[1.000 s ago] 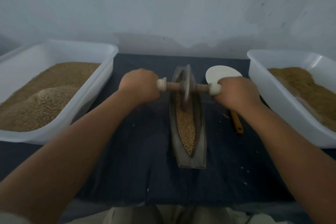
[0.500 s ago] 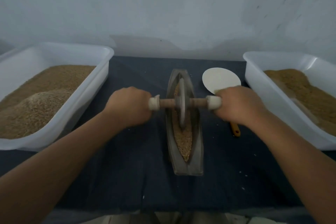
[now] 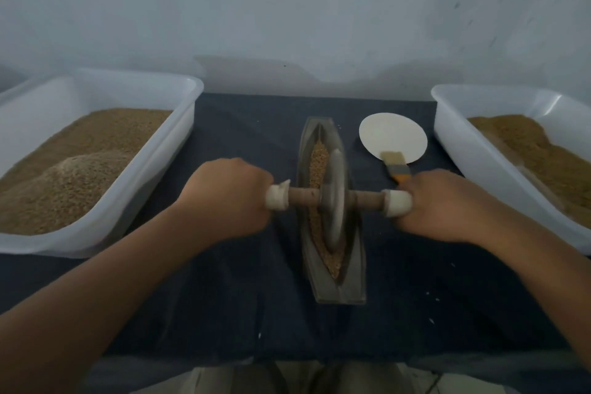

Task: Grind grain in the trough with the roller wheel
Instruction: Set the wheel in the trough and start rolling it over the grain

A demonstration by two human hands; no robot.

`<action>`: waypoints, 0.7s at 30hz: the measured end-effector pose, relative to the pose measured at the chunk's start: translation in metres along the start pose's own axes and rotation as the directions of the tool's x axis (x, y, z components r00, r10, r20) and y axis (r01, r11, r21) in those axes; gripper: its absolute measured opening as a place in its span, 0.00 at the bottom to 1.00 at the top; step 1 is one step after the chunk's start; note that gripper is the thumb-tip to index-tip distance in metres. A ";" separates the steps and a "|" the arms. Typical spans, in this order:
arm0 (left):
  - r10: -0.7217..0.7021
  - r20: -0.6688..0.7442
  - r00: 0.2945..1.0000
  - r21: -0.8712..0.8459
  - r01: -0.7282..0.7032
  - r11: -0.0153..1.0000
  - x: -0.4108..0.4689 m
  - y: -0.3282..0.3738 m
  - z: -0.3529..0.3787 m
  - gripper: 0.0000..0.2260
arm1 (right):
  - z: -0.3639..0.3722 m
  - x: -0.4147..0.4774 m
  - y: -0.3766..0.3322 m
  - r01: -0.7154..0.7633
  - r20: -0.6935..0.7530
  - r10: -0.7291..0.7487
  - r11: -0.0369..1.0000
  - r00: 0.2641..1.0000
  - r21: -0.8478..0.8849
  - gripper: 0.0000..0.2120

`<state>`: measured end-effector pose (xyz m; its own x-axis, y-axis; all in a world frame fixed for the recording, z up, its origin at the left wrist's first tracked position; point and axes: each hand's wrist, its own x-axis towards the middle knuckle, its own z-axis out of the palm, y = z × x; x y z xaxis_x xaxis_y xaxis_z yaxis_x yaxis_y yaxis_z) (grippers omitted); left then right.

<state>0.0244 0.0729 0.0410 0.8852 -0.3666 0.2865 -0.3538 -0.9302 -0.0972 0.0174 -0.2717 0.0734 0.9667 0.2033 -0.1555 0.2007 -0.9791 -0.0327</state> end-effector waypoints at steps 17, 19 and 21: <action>-0.068 0.038 0.997 -0.032 0.070 0.997 -0.022 0.005 0.002 0.16 | -0.004 0.001 -0.001 0.075 -0.093 -0.084 0.993 0.992 -0.097 0.12; -0.097 0.038 0.995 -0.037 0.098 0.994 -0.006 0.004 0.005 0.16 | -0.001 0.016 -0.005 0.006 -0.147 -0.023 0.994 0.989 -0.111 0.10; -0.155 0.071 0.985 -0.041 0.158 0.987 0.028 0.001 0.011 0.16 | 0.002 0.041 -0.009 -0.071 -0.264 0.044 0.993 0.964 -0.093 0.11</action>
<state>0.0516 0.0613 0.0386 0.9483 -0.2185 0.2300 -0.2217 -0.9750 -0.0120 0.0551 -0.2549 0.0657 0.9822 0.1530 0.1092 0.1459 -0.9868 0.0704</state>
